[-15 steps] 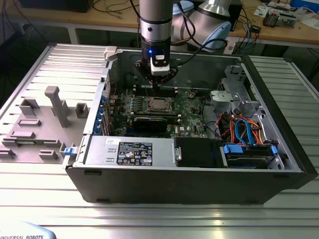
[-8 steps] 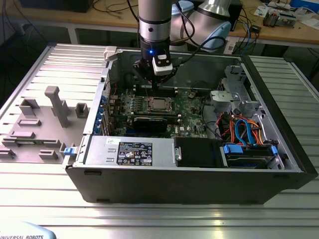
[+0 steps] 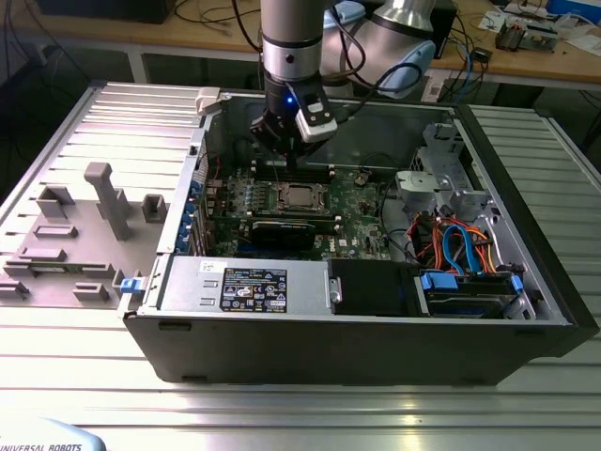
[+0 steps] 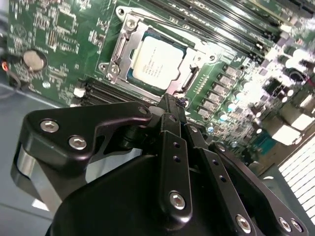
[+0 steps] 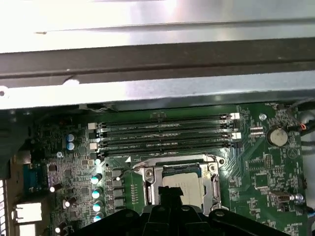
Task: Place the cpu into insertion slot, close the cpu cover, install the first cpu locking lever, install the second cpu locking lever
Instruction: 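Install the first cpu locking lever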
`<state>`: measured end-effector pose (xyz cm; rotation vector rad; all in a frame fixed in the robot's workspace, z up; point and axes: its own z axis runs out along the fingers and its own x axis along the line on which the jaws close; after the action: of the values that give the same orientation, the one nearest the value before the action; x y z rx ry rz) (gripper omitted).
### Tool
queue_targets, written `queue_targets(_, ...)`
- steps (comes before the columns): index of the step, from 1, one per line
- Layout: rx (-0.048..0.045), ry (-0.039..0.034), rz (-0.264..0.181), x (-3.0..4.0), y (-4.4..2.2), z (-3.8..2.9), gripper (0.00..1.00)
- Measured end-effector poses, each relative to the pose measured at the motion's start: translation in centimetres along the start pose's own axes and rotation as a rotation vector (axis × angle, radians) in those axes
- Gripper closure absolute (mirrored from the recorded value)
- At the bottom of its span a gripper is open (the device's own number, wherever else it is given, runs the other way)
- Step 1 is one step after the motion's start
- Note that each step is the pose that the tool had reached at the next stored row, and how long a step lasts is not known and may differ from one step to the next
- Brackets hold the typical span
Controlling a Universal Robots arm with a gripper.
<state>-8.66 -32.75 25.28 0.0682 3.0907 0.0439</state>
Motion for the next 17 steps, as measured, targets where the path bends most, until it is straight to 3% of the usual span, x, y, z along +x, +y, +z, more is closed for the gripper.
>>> queue_targets(4,-0.0038,0.0020,-0.076,0.01,0.00,0.01,0.89)
queue_targets(6,-0.0039,0.0021,-0.076,0.28,-0.01,-0.10,0.89)
queue_targets(7,-0.0038,0.0021,-0.076,0.54,-0.02,-0.12,0.89)
queue_targets(10,-0.0038,0.0020,-0.076,2.16,-0.09,-0.20,0.89)
queue_targets(13,-0.0038,0.0020,-0.076,3.15,-0.14,-0.25,0.89)
queue_targets(17,-0.0037,0.0021,-0.076,3.87,-0.05,-0.31,0.89)
